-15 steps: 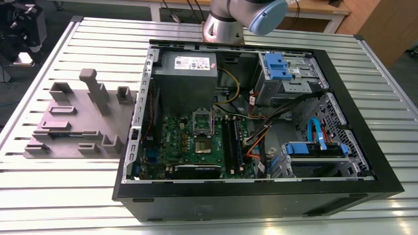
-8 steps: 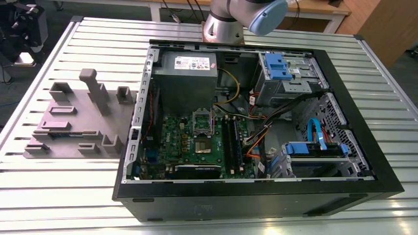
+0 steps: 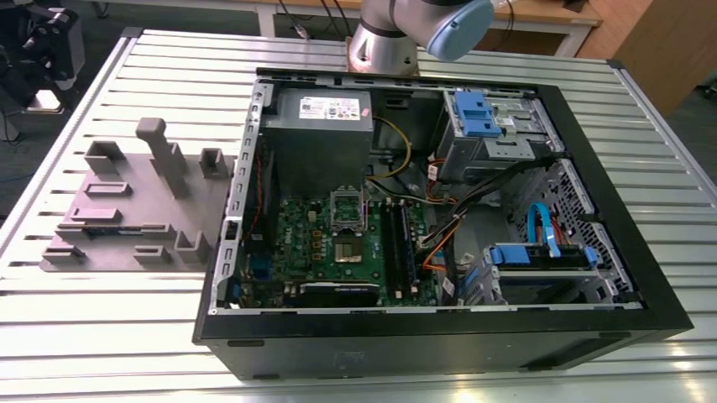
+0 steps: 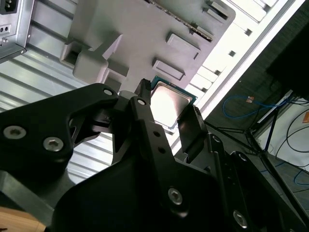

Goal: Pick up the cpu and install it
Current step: 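Pick up the cpu and move it towards the insertion slot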

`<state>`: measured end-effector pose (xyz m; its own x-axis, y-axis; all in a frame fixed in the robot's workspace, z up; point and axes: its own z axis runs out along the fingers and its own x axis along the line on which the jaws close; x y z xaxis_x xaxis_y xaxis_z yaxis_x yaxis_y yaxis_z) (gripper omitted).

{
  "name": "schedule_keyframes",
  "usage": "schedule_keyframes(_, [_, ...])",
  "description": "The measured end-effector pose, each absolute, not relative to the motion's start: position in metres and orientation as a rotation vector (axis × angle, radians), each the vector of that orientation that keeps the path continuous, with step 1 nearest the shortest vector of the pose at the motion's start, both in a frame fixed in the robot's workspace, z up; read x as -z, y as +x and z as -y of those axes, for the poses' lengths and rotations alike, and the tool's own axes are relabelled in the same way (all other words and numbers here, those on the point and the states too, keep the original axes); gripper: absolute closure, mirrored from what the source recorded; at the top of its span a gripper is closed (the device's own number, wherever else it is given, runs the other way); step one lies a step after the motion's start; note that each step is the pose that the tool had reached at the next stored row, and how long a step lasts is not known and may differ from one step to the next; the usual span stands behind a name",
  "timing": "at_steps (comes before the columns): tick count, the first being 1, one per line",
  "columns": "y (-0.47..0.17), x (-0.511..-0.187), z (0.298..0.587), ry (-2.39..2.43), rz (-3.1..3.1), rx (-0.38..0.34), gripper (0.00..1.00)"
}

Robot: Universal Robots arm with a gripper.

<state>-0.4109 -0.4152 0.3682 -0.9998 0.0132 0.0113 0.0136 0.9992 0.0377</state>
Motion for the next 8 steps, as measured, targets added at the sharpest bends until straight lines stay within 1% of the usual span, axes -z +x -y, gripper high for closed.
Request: schedule_keyframes(8, [-0.4087, -0.3682, 0.4152, -0.021, 3.13, 0.059, 0.53])
